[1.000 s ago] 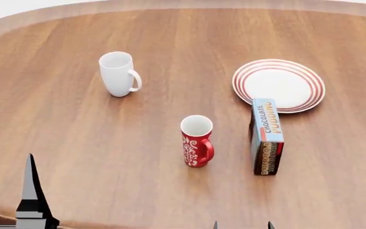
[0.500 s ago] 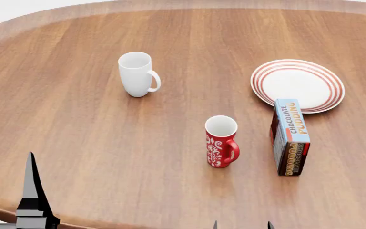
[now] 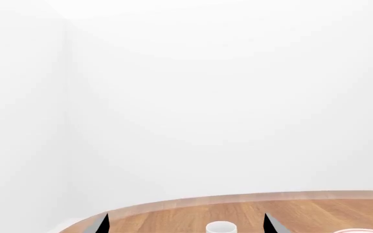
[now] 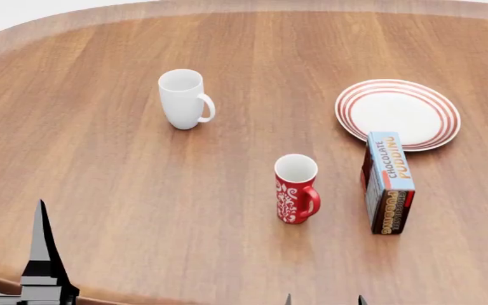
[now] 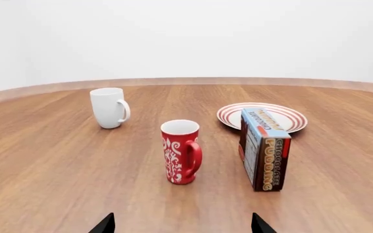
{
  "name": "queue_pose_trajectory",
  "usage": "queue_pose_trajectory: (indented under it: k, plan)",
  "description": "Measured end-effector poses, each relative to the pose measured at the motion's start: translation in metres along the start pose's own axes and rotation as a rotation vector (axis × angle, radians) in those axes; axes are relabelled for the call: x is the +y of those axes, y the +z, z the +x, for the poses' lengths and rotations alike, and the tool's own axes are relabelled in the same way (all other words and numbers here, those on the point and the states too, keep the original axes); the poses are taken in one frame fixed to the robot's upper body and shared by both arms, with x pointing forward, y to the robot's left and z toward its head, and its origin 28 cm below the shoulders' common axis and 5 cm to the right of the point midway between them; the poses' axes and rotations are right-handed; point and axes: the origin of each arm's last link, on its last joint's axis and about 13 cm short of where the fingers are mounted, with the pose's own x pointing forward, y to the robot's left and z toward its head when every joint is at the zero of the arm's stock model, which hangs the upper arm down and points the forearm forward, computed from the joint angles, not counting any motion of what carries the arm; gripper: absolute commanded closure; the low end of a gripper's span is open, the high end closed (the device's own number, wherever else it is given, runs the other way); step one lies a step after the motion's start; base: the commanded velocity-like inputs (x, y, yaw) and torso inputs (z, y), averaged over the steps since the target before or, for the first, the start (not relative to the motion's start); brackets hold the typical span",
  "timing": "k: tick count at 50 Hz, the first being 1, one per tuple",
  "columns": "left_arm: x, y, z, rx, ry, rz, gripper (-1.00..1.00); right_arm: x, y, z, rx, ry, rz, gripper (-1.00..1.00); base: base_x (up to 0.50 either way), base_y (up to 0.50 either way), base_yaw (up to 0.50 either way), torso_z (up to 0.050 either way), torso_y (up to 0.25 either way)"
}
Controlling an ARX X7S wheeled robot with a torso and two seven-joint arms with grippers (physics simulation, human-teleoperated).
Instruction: Pick up the red mug and put it on the plate
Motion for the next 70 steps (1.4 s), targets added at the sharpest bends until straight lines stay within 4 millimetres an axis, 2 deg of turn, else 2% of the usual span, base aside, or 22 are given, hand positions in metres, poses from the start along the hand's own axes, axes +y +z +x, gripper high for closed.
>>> queue_pose_trajectory:
  k: [70]
  plan:
    - [0.0005,0.0024,0.0031,-0.006,0.000,0.004,-1.00,-0.0004,0.0006,-0.0002,-0.009,-0.002,0.012,-1.00,0.11,0.00,0.00,0.000,0.000]
